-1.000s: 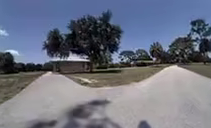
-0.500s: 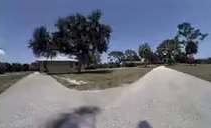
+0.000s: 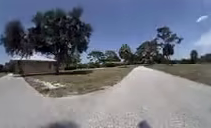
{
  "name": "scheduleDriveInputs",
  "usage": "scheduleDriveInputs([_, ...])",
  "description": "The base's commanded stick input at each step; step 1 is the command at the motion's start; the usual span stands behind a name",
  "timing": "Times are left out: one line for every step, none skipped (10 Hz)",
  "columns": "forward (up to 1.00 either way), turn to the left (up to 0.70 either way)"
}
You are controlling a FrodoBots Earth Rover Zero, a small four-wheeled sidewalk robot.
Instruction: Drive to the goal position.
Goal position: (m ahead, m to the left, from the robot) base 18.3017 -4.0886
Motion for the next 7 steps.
scheduleDriveInputs([1.0, -0.12])
scheduleDriveInputs([1.0, 0.0])
scheduleDriveInputs([1.0, 0.0])
scheduleDriveInputs([1.0, 0.0])
scheduleDriveInputs([1.0, 0.0])
scheduleDriveInputs([1.0, 0.0])
scheduleDriveInputs([1.0, 0.0])
